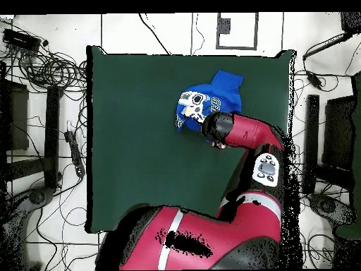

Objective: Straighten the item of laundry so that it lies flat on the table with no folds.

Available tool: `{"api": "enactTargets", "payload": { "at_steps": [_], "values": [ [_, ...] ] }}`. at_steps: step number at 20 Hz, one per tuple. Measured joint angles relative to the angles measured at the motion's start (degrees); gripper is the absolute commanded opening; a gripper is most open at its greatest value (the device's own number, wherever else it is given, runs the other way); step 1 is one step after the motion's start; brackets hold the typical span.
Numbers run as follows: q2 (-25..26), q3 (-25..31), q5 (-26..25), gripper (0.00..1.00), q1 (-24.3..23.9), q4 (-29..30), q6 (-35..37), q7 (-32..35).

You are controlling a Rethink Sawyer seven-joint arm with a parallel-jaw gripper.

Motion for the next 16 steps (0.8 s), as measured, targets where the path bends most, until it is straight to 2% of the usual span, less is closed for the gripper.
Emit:
{"api": "enactTargets", "payload": {
  "at_steps": [5, 16],
  "values": [
    [0.63, -0.14, 0.62, 0.0, 0.0, -1.75, 2.28, 0.0],
    [-0.38, -0.4, 0.95, 0.0, -0.41, -1.84, 2.37, 0.0]
  ]
}}
